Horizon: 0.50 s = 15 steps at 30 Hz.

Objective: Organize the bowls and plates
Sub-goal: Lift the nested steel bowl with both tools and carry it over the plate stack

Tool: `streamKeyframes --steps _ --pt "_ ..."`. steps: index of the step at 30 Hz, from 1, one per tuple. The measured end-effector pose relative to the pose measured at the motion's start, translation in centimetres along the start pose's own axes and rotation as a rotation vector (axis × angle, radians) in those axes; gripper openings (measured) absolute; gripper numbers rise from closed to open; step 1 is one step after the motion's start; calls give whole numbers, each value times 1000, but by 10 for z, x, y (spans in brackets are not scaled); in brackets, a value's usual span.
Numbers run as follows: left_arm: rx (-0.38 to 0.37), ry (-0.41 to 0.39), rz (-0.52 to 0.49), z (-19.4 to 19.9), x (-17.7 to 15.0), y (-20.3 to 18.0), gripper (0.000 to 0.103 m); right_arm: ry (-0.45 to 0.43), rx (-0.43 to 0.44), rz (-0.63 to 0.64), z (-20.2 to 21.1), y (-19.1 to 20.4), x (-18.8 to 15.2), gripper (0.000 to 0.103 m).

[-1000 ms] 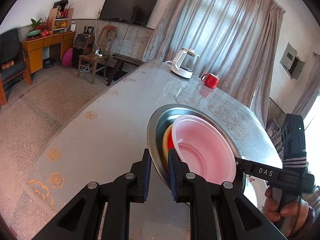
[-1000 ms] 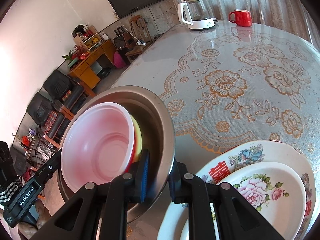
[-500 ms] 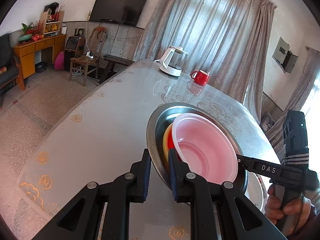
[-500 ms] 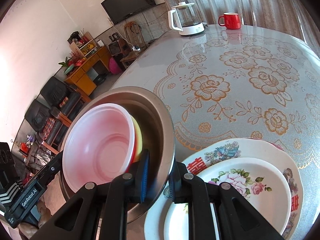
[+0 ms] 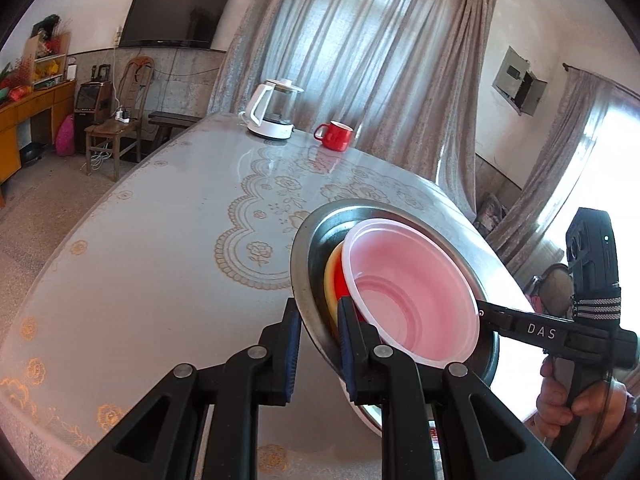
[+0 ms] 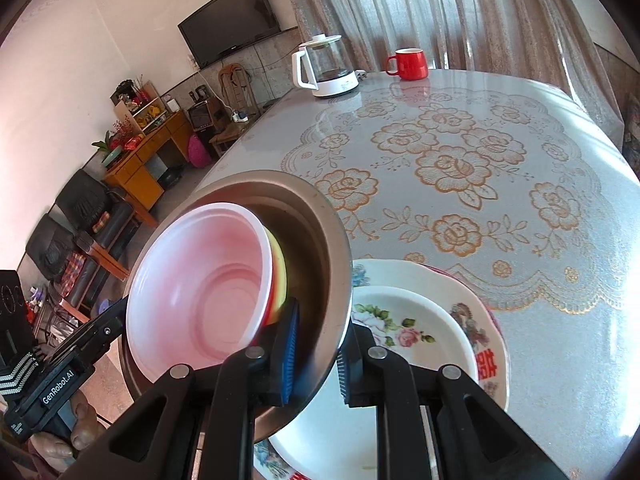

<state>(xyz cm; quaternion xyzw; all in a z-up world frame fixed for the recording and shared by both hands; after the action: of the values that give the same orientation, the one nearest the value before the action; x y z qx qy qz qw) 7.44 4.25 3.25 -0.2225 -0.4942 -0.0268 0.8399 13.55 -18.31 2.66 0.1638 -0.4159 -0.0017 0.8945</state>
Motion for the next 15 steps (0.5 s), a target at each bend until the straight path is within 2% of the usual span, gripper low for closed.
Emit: streamKeyframes --steps 8,15 --pt "-90 81 -56 -16 -15 -35 20 20 -92 -18 32 -31 -18 19" --pt "-98 157 -80 -27 -31 -45 21 68 -130 -53 30 -53 -34 19"
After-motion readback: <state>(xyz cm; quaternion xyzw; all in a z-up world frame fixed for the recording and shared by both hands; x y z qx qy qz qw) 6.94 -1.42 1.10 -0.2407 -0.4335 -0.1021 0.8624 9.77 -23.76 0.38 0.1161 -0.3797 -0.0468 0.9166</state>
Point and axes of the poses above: each gripper's, at about its wrist camera, not at the fingertips, and z roughly against the way its jaws point, y to its left, x to its top, the point moved 1 cm from there along -z, roughly the way its jaws point, and after that the axes turned 12 degrees about -y, right-handed, at the moved point
